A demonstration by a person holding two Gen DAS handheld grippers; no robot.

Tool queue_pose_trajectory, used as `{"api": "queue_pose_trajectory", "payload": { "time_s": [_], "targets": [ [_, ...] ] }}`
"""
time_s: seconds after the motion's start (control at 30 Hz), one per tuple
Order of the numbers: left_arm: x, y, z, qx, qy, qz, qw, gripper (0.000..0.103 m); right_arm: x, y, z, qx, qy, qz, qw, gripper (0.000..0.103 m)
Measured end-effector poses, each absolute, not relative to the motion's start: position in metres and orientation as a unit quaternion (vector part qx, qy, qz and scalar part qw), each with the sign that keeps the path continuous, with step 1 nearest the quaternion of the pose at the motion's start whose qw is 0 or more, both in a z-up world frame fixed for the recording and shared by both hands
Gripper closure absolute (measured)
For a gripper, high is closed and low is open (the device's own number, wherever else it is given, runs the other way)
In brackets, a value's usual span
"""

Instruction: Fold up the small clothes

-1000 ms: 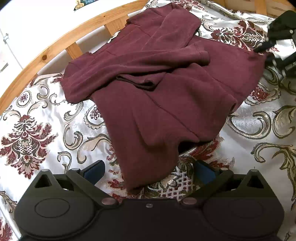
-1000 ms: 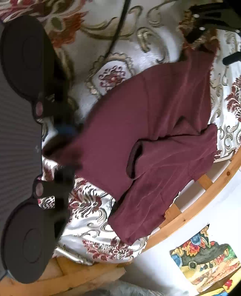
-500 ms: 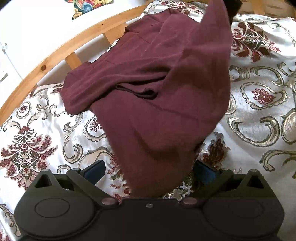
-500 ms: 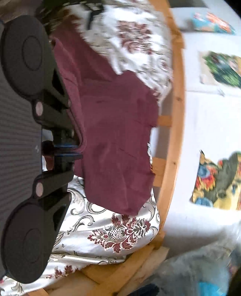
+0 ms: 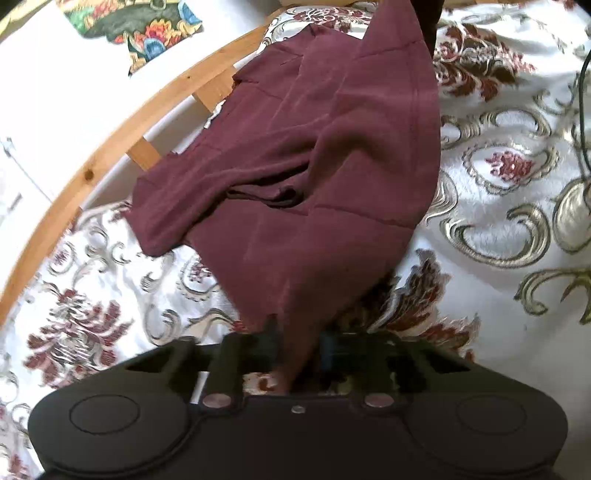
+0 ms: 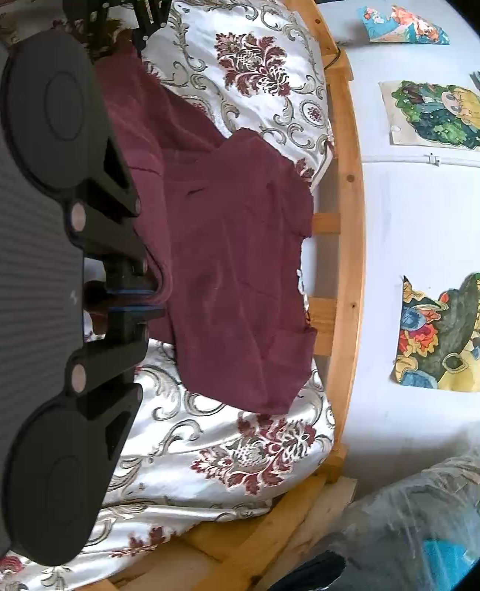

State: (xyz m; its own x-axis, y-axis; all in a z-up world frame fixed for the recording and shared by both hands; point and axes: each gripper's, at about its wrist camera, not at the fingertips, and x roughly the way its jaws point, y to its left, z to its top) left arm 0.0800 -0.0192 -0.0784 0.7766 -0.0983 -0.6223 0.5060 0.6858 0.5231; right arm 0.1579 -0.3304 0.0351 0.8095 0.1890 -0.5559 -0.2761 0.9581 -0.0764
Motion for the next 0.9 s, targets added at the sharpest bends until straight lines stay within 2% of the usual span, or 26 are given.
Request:
{"api": "queue_pose_trajectory", "payload": {
  "time_s": [0.13,0.4,0.63,0.9],
  "targets": [
    [0.081,-0.012,-0.066,0.326,0.281,-0.16,0.889,0.096,0.142,-0.331,0.023,-0.082,0.284,0.116,0.948,0.096],
    [0.075,0.027,0.0,0.181,0.269,-0.111,0.939,0.098,0.088,-0.33,0.011,-0.071,0.248,0.094,0.962,0.096],
    [0.037,0.059,0.063,0.06,0.287,-0.116,0.949,0.098,0.035,-0.329,0.044,-0.083,0.227,0.106,0.965,0.096],
    [-0.027,0.074,0.111,0.005,0.292,-0.159,0.943,0.098,-0.022,-0.342,0.095,-0.066,0.248,0.125,0.958,0.096]
  ]
}}
